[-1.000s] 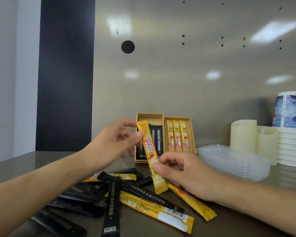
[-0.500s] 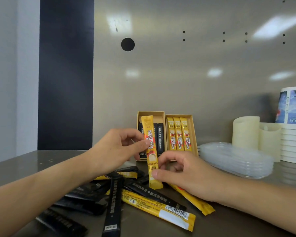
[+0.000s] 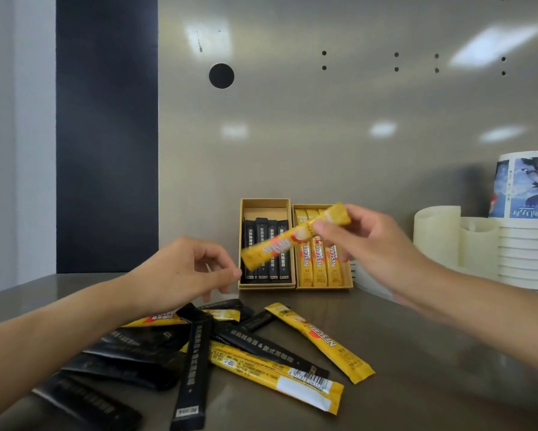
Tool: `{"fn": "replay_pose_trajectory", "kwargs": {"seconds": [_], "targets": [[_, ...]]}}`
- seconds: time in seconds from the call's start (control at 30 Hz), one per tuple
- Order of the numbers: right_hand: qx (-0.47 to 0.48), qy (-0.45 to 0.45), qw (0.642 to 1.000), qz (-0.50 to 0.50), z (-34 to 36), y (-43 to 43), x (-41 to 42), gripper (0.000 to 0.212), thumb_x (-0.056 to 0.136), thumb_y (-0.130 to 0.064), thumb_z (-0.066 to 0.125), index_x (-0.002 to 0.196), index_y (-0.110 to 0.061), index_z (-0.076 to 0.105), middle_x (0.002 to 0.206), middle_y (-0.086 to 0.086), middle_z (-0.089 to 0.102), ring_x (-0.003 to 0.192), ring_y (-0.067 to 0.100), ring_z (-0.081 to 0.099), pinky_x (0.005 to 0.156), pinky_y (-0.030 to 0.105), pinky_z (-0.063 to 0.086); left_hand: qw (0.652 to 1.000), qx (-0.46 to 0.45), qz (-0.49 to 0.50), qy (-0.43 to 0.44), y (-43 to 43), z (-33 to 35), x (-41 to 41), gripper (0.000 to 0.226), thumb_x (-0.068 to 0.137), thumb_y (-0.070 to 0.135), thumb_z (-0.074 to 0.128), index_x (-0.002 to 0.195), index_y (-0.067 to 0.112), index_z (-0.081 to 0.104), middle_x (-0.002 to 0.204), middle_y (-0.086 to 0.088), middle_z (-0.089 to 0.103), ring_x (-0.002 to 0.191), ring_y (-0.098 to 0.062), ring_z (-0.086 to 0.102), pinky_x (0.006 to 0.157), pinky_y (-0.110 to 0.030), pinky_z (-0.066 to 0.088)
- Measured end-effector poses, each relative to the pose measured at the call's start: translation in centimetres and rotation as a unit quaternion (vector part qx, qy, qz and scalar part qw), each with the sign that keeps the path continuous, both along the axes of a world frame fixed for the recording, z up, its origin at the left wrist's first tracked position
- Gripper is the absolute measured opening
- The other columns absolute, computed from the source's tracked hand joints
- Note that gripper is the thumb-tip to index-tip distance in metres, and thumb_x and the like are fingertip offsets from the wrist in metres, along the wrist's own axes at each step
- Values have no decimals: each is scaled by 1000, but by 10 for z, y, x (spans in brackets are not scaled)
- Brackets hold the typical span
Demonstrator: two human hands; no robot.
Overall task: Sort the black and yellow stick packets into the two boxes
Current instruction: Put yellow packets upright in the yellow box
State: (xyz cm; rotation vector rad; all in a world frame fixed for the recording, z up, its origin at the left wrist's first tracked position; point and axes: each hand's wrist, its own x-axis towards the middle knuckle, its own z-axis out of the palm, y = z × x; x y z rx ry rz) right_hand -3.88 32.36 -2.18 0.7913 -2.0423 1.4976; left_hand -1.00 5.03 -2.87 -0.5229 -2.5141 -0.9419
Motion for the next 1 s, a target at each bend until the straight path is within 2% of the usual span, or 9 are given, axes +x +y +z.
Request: {"fn": "replay_pose_trajectory", "kwargs": {"seconds": [0.1, 0.2, 0.33, 0.47, 0.57, 0.67, 0.83, 1.0], "targets": [[-79, -22, 996, 31, 12, 11, -2, 24, 96, -29, 64, 112, -12, 70, 96, 3, 78, 83, 13, 69, 67, 28, 51, 1000, -12, -3, 4, 0, 0, -1, 17, 90, 39, 71, 81, 25, 75, 77, 3, 77, 61, -16, 68, 80, -43, 60], [-82, -5, 996, 19, 18, 16, -3, 26, 96, -32, 63, 110, -12, 69, 96, 4, 79, 79, 10, 70, 65, 27, 51, 1000, -18, -13, 1, 2, 0, -1, 18, 89, 38, 71, 81, 22, 76, 77, 1, 77, 61, -16, 68, 80, -44, 61], [-5, -15, 1000, -14, 7, 10, -6, 19, 96, -30, 64, 108, -15, 68, 88, -2, 76, 77, 8, 70, 64, 27, 54, 999, -27, -19, -3, 2, -1, -2, 16, 89, 37, 71, 83, 23, 76, 78, 0, 77, 63, -15, 69, 79, -41, 62], [71, -30, 996, -43, -7, 6, -9, 17, 96, -33, 64, 109, -20, 66, 97, -5, 75, 86, 8, 72, 63, 22, 57, 999, -34, -16, -3, 1, -2, -3, 15, 89, 35, 72, 82, 22, 76, 77, 0, 77, 64, -16, 69, 77, -40, 61], [65, -16, 996, -56, -6, 5, -8, 17, 96, -33, 65, 109, -22, 65, 99, -6, 74, 82, 2, 71, 60, 18, 56, 998, -59, -7, 2, 0, 1, -3, 14, 90, 36, 72, 82, 25, 76, 78, 4, 77, 67, -16, 71, 76, -36, 61], [53, -8, 997, -47, -4, 4, -7, 16, 95, -33, 66, 106, -22, 65, 95, -6, 74, 73, -2, 69, 58, 18, 55, 994, -109, 10, 7, -6, 9, -2, 13, 91, 39, 71, 83, 30, 77, 81, 9, 76, 71, -8, 70, 77, -29, 59], [74, 0, 996, -52, -9, 3, -4, 17, 95, -33, 64, 107, -22, 63, 97, -7, 73, 60, -10, 65, 53, 12, 52, 979, -200, 4, -27, -24, 17, -2, 10, 93, 39, 69, 93, 35, 78, 97, 13, 77, 87, -9, 69, 82, -28, 57], [78, 14, 996, -50, -11, 0, -2, 11, 95, -34, 64, 103, -27, 63, 97, -7, 73, 62, -10, 65, 54, 12, 53, 977, -190, -21, -90, -32, 18, 2, 26, 86, 55, 66, 101, 37, 77, 106, 14, 75, 98, -3, 69, 91, -25, 53]]}}
